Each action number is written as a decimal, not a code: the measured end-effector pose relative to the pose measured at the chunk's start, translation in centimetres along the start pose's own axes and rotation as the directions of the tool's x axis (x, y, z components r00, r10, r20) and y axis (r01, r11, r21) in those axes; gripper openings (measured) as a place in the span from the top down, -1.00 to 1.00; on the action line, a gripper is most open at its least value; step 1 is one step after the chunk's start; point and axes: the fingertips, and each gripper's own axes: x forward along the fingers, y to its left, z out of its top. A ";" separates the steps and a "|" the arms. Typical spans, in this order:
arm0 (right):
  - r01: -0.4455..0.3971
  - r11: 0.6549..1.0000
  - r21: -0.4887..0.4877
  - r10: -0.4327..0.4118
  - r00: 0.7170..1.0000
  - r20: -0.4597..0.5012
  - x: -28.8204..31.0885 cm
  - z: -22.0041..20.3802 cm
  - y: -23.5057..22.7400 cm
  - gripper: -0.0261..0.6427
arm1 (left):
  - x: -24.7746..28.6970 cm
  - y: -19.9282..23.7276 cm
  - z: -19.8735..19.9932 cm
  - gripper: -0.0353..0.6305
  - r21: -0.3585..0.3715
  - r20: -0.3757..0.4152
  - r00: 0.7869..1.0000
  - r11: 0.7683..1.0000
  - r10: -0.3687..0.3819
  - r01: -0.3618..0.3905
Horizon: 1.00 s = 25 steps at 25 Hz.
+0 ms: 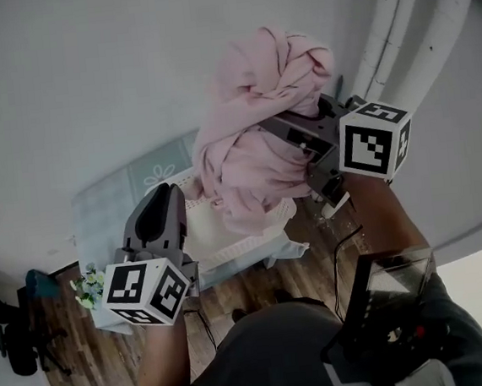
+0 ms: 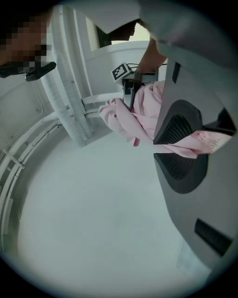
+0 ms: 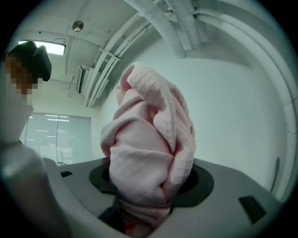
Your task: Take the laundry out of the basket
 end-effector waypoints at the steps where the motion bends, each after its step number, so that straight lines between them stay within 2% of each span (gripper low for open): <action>1: 0.024 1.000 0.002 -0.024 1.000 0.017 -1.3 0.7 -0.5 0.04 | 0.6 -1.0 0.2 0.70 0.001 0.006 1.000 1.000 -0.021 0.021; 7: 0.168 0.986 -0.020 -0.166 0.983 0.081 -5.8 2.5 -2.7 0.04 | 4.0 -4.0 0.8 0.76 0.004 0.019 0.992 0.993 -0.122 0.122; 11: 0.282 0.959 -0.035 -0.276 0.953 0.125 -11.1 3.3 -4.9 0.04 | 6.6 -8.0 1.0 0.83 0.019 0.024 0.984 0.984 -0.176 0.176; 15: 0.371 0.928 -0.036 -0.361 0.919 0.157 -15.9 3.4 -7.1 0.04 | 8.2 -9.7 0.6 0.86 0.057 0.024 0.989 0.988 -0.144 0.142; 19: 0.457 0.888 -0.049 -0.443 0.880 0.168 -18.7 2.4 -9.1 0.04 | 9.1 -9.4 -0.5 0.86 0.031 0.004 0.993 0.993 -0.114 0.114; 25: 0.560 0.824 -0.085 -0.538 0.822 0.187 -20.4 0.2 -11.1 0.04 | 10.2 -10.4 -1.9 0.86 0.032 -0.014 0.993 0.993 -0.115 0.115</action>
